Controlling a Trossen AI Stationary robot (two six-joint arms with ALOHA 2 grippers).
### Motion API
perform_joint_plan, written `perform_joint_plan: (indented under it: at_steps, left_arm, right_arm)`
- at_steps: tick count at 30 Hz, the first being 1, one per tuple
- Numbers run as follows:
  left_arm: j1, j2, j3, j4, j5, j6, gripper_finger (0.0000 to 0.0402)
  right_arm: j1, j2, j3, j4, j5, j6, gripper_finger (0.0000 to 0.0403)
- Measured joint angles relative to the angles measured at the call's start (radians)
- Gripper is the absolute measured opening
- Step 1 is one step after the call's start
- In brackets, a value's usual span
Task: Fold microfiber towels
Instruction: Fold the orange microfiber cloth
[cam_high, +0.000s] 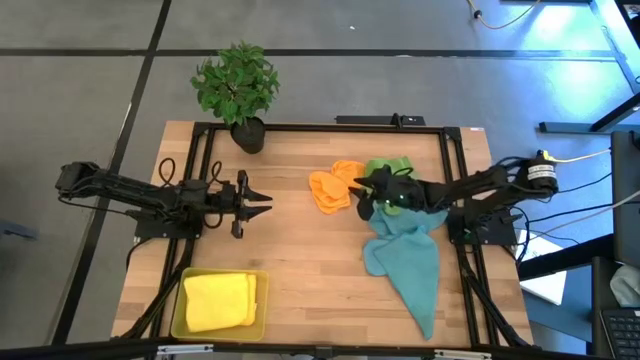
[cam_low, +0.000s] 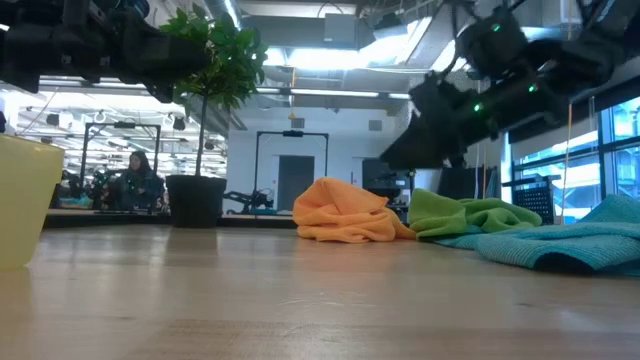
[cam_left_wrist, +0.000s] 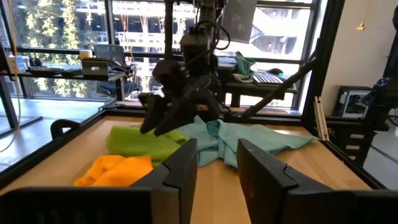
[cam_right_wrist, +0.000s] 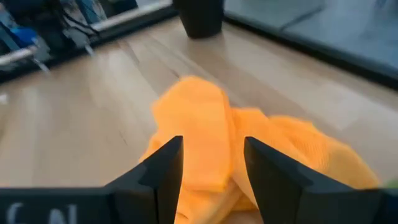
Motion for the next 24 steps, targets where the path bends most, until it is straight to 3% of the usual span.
perform_joint_plan:
  at_steps: [15, 24]
  left_arm:
    - [0.0, 0.0, 0.0, -0.025, 0.0, -0.026, 0.0107]
    - [0.0, 0.0, 0.0, -0.024, 0.0, -0.026, 0.0107]
  right_arm:
    - [-0.116, 0.223, 0.13, -0.074, -0.143, 0.097, 0.0173]
    - [-0.145, 0.249, 0.132, -0.046, -0.281, 0.095, 0.017]
